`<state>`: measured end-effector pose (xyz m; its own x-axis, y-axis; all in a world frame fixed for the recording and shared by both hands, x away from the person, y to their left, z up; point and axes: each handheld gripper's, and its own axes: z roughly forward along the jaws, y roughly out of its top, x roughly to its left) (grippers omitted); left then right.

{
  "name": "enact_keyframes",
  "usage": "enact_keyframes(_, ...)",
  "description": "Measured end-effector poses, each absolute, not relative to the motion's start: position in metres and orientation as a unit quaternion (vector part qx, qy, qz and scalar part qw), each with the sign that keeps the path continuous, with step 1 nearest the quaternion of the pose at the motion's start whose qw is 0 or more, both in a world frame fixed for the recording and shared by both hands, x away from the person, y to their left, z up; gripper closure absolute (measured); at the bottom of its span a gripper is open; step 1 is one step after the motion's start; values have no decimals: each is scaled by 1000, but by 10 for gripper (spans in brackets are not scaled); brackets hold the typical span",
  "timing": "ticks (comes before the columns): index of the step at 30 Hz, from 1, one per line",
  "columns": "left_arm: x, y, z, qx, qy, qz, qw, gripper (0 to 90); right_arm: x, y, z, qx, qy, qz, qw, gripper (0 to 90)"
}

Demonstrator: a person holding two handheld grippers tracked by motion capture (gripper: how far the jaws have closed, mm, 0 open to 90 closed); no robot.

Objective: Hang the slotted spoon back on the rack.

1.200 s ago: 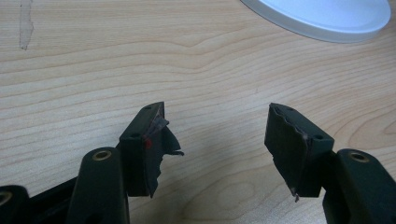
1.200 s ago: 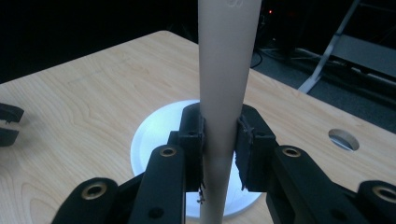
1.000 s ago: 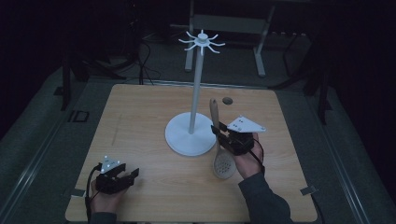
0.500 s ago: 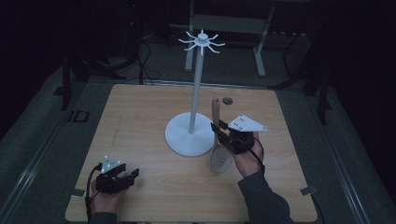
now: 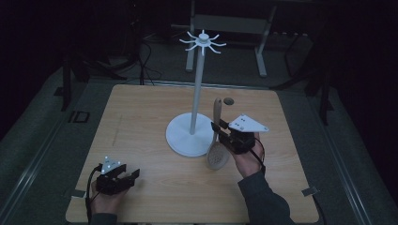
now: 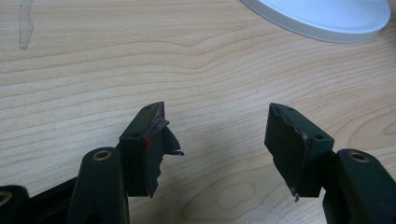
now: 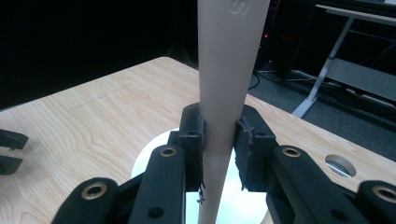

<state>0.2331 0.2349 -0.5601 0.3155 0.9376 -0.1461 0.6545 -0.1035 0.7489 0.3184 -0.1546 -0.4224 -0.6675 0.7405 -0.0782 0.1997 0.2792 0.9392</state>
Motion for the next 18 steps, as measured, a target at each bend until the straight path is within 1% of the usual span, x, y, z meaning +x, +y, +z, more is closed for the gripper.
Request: enact_keyframes(18, 233, 235, -560, 718, 554, 189, 378, 392, 319, -153, -414, 307, 749, 522, 268, 740)
